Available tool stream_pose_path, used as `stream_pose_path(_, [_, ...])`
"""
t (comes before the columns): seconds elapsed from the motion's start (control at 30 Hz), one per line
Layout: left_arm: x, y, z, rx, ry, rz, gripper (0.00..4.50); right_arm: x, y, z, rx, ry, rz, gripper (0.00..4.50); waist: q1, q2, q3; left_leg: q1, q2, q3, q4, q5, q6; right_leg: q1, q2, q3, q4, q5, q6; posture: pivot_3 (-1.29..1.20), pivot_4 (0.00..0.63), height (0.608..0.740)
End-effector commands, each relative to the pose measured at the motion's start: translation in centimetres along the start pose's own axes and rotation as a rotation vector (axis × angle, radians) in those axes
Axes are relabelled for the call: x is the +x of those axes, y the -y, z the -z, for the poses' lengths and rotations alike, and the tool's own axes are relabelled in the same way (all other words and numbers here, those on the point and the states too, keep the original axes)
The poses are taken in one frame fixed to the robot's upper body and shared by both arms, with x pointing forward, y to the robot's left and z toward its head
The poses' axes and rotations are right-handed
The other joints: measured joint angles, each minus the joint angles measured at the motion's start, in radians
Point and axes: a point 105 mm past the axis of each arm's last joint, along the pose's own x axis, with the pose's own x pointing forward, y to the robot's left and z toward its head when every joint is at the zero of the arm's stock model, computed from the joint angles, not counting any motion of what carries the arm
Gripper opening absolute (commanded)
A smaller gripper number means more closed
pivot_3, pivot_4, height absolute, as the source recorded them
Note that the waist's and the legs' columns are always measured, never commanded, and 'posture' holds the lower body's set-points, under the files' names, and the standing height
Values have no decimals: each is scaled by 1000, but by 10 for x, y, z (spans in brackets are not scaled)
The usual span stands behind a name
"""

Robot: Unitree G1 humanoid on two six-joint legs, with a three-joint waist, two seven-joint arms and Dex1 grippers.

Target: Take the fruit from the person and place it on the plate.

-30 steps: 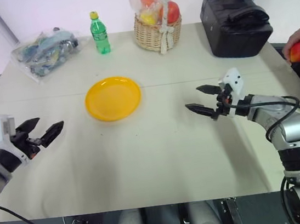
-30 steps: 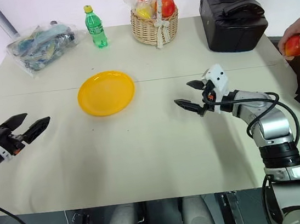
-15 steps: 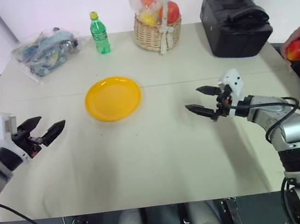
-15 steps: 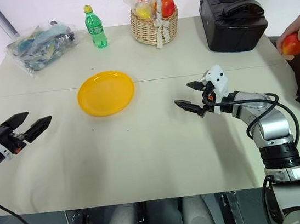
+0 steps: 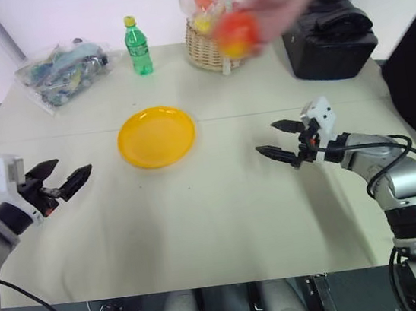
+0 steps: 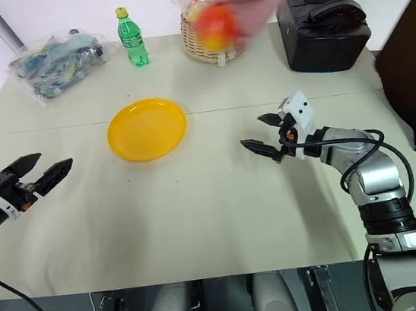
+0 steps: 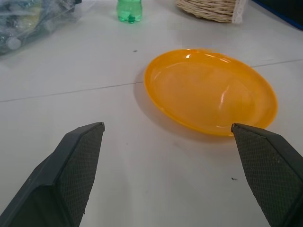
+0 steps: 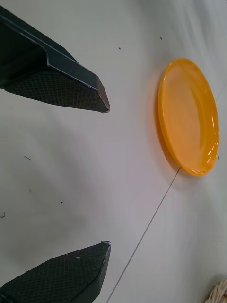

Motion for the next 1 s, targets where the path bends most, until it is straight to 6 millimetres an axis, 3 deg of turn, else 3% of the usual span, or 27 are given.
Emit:
stream_pose_path(0.03, [1, 3, -10, 24, 32, 7, 4500, 0, -1, -15, -45, 44, -1, 4428, 0, 0, 0, 0, 0, 0, 0, 0, 0, 0, 0, 0, 0, 0, 0, 0, 150, 740])
stream_pose_path(0.43, [3, 3, -13, 36, 39, 8, 4500, -1, -2, -18, -52, 47, -4, 4428, 0, 0, 0, 0, 0, 0, 0, 0, 0, 0, 0, 0, 0, 0, 0, 0, 150, 740])
stream_pose_path(0.7, [5, 2, -18, 43, 57, 9, 4500, -23, -40, -111, 33, 308, -219, 4428, 0, 0, 0, 0, 0, -3, 0, 0, 0, 0, 0, 0, 0, 0, 0, 0, 150, 740])
stream_pose_path(0.8, [7, 4, -39, 47, 142, 29, 4500, -23, -46, -123, 39, 345, -233, 4428, 2, -1, 0, 0, 1, -3, 0, 0, 0, 0, 0, -1, 0, 0, 0, 0, 150, 740])
stream_pose_path(1.0, [22, 22, -82, 66, 271, 142, 4500, -13, -44, -114, 38, 308, -208, 4428, 4, -1, 0, -2, 0, -2, 1, 0, 0, 1, 0, -2, -1, 0, 0, 0, 150, 740])
